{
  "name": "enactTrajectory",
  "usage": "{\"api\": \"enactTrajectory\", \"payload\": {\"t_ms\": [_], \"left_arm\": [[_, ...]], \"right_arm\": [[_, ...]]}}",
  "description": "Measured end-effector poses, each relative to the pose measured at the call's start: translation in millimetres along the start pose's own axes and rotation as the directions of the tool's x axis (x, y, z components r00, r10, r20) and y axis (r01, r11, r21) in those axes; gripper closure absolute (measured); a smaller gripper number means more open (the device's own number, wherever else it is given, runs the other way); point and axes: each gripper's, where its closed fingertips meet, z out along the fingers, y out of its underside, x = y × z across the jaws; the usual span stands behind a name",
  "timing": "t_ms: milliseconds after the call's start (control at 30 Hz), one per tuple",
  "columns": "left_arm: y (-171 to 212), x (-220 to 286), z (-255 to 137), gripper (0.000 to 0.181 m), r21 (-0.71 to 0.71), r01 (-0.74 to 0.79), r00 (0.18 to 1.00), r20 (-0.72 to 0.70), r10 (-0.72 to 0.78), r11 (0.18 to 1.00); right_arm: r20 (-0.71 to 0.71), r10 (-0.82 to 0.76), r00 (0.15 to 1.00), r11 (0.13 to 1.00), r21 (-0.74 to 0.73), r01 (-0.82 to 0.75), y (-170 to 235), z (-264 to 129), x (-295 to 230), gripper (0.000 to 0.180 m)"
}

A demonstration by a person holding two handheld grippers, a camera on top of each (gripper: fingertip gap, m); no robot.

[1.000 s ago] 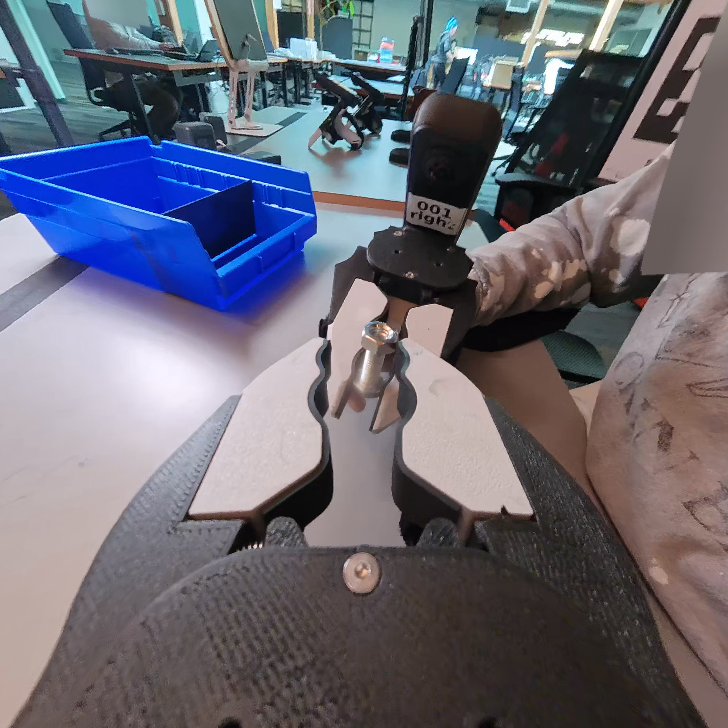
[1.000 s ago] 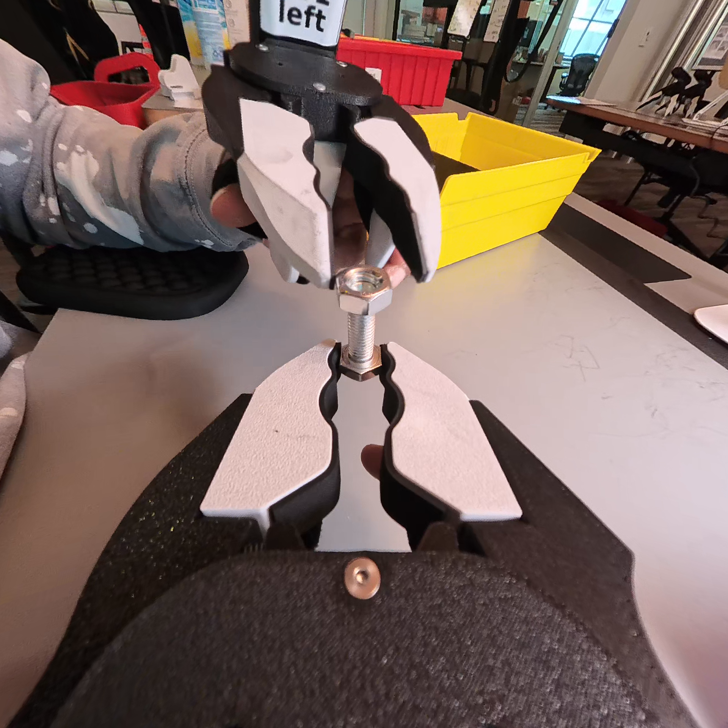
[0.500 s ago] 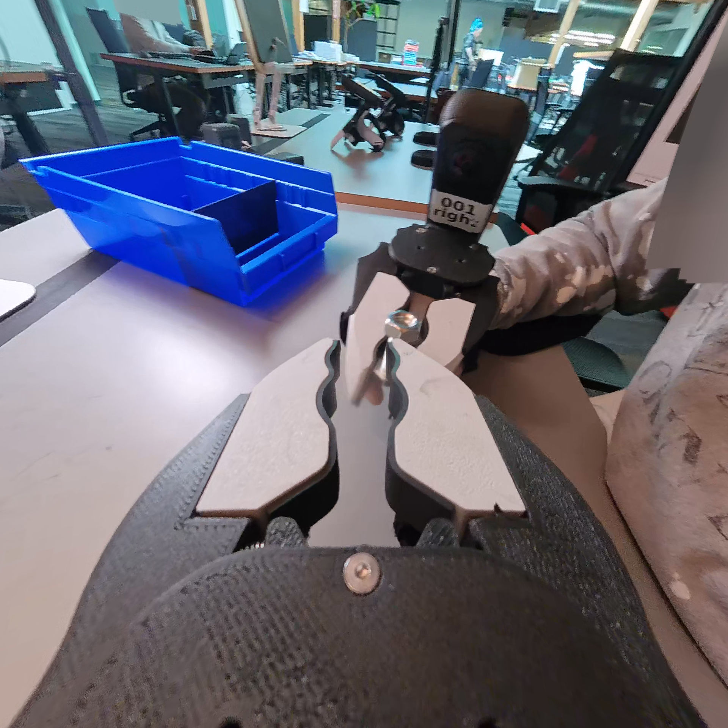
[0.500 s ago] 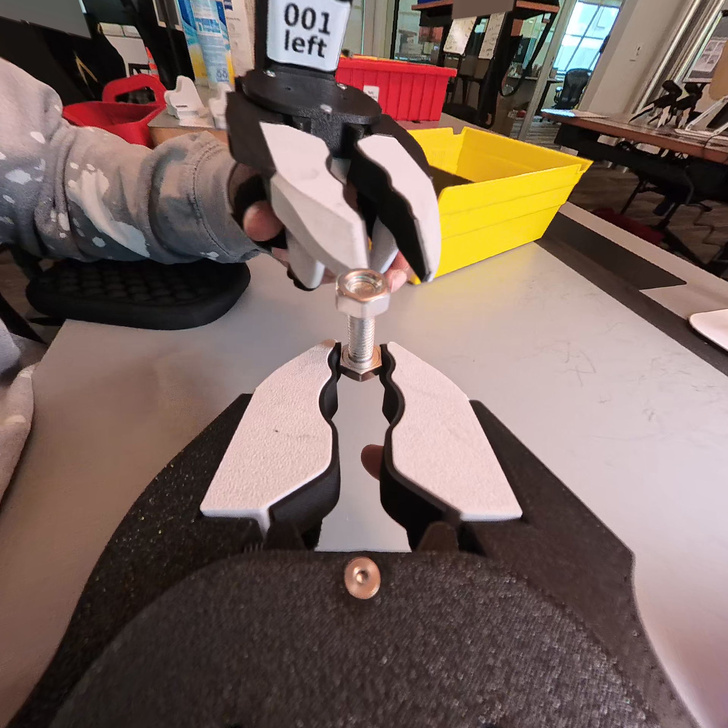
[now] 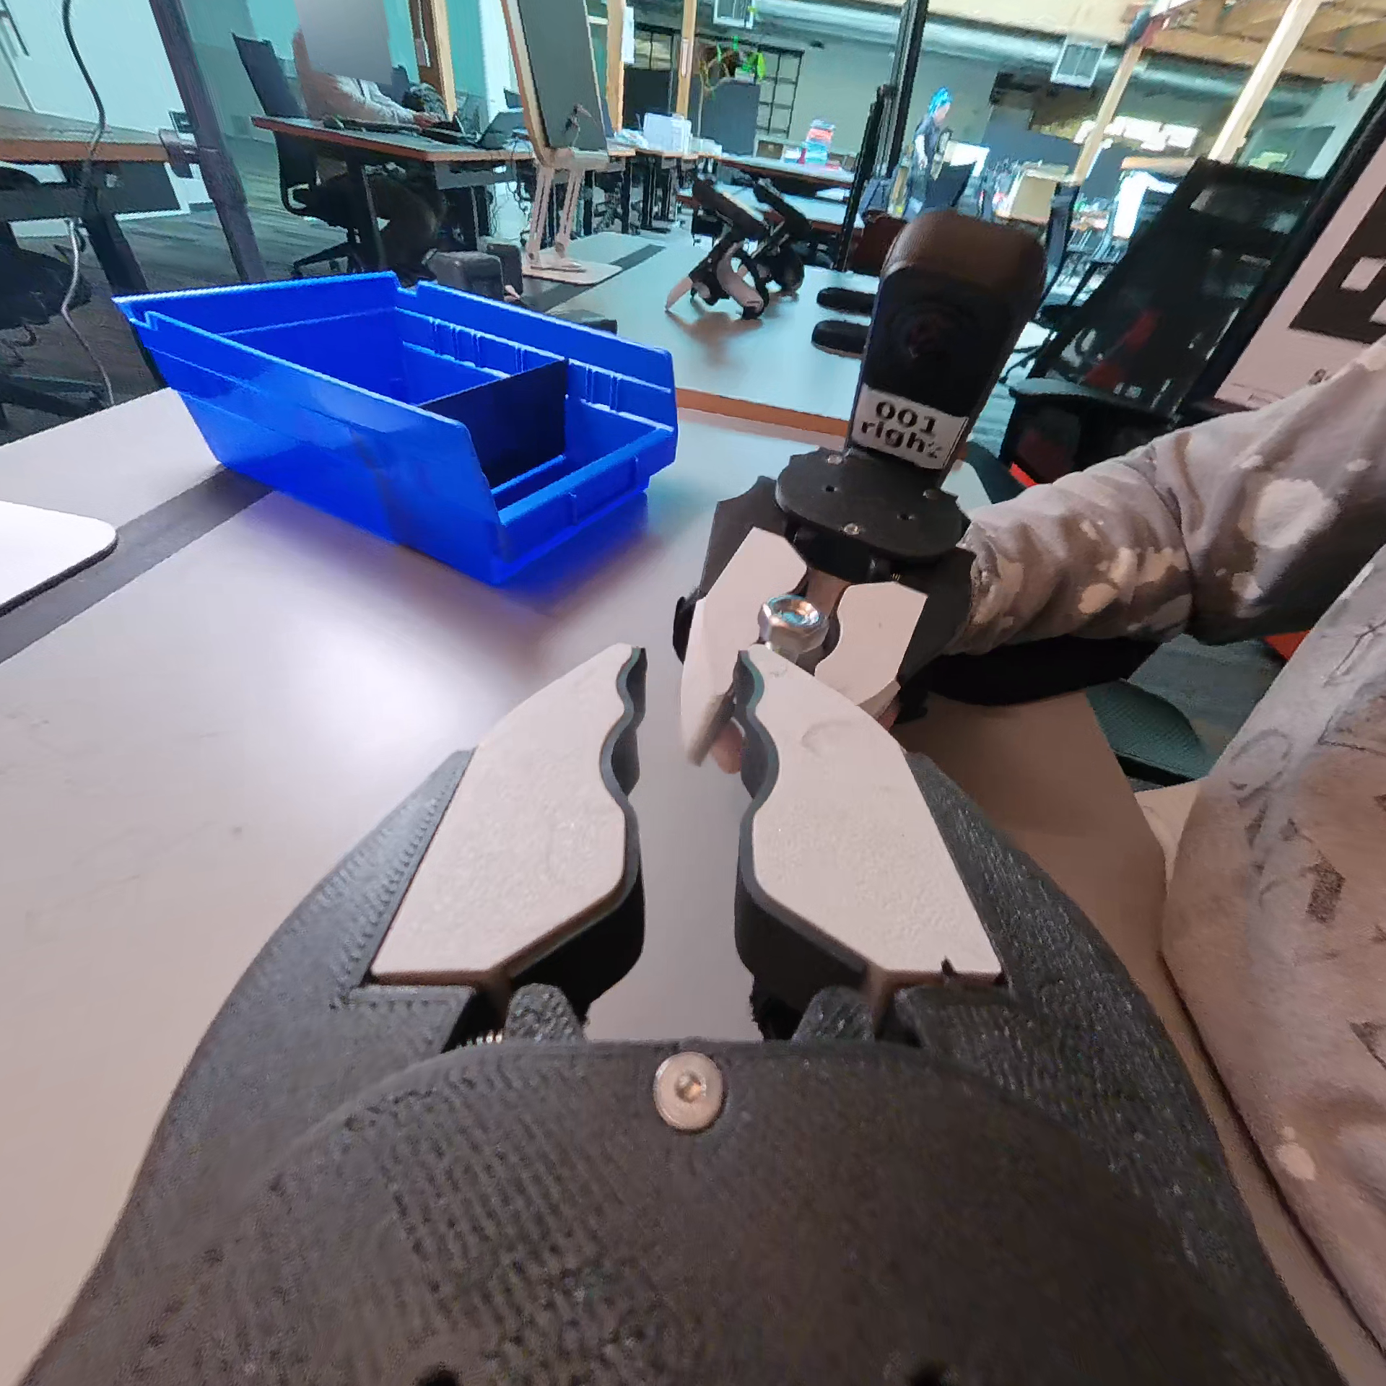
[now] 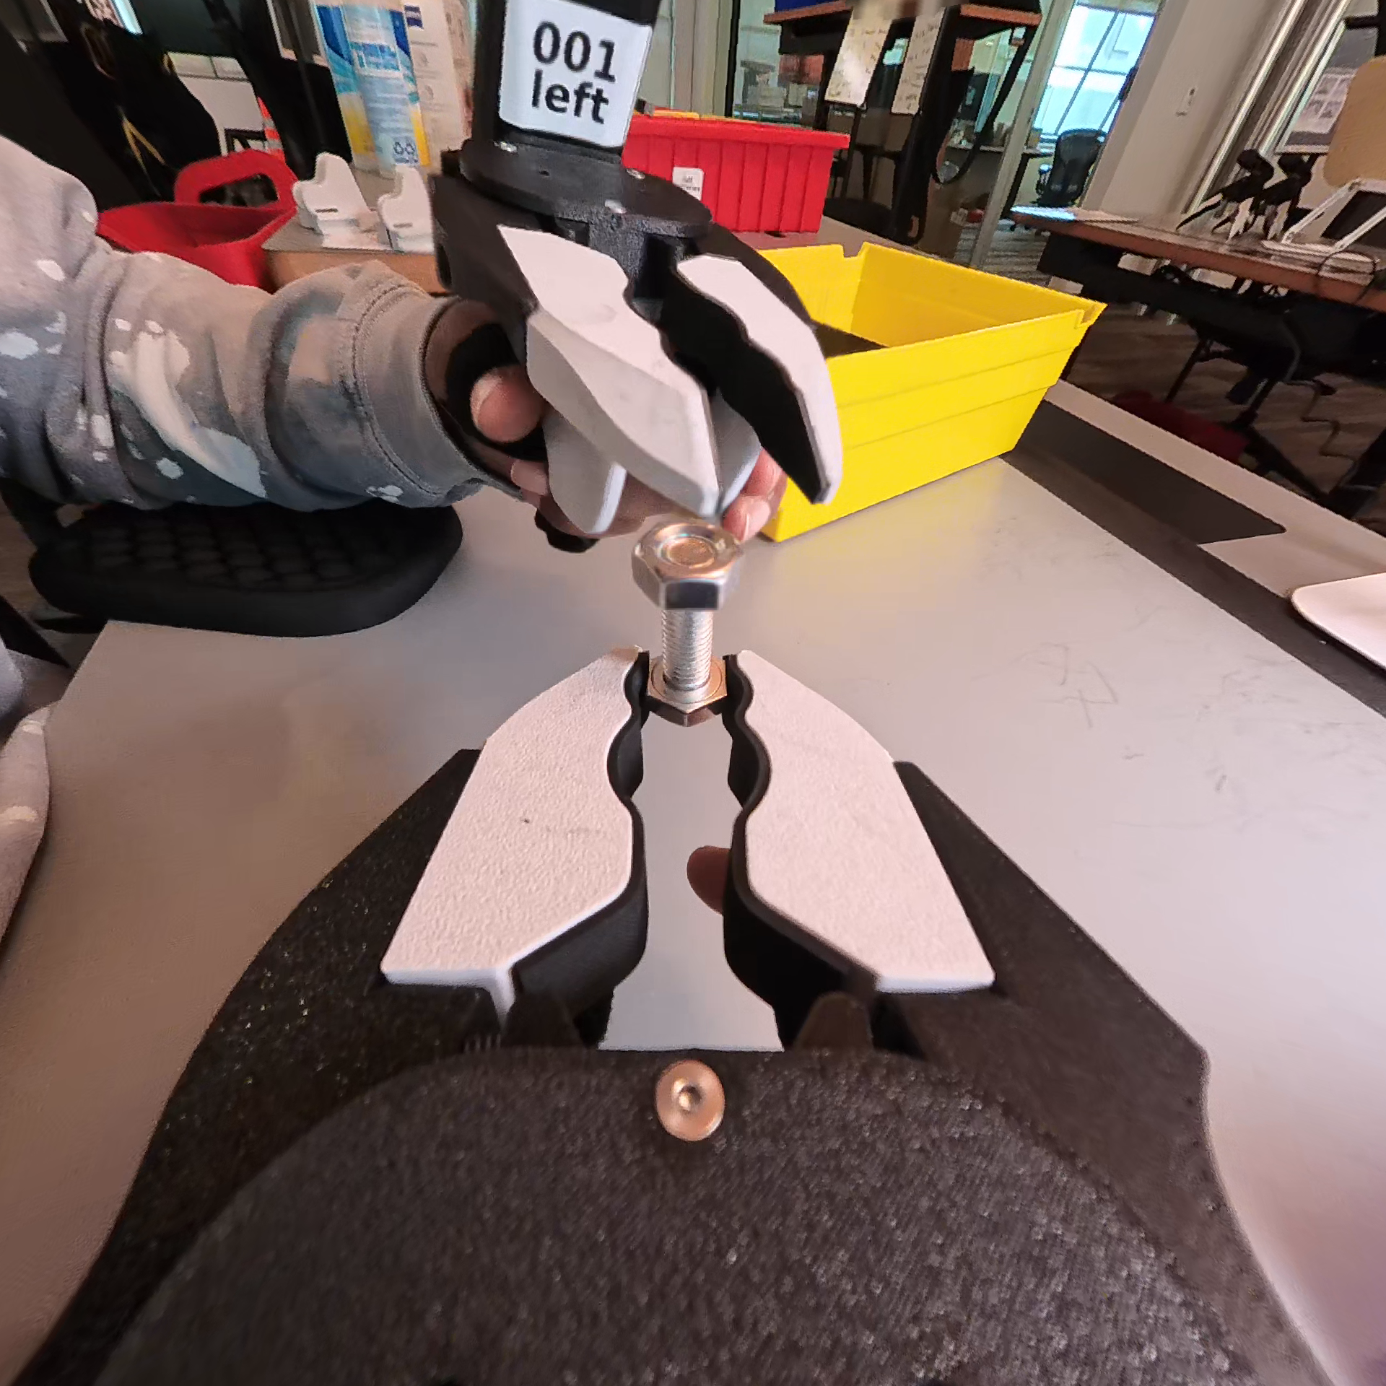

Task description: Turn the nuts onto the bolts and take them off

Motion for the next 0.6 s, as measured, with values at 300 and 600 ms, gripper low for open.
{"api": "enactTrajectory", "payload": {"t_ms": [300, 600], "left_arm": [[0.9, 3.0, 6.1, 0.158, -0.012, -0.03, 0.999, 0.023, 0.031, 0.999], [-3.8, 17.6, 9.5, 0.148, 0.023, 0.004, 0.998, -0.057, -0.002, 1.0]], "right_arm": [[-0.001, 0.005, 1.0, 1.0, 0.004, -0.005, -0.3, 0.3, -0.3, 0.161], [-0.024, 0.015, 1.0, 1.0, -0.022, -0.016, 4.0, 1.9, 4.3, 0.161]]}}
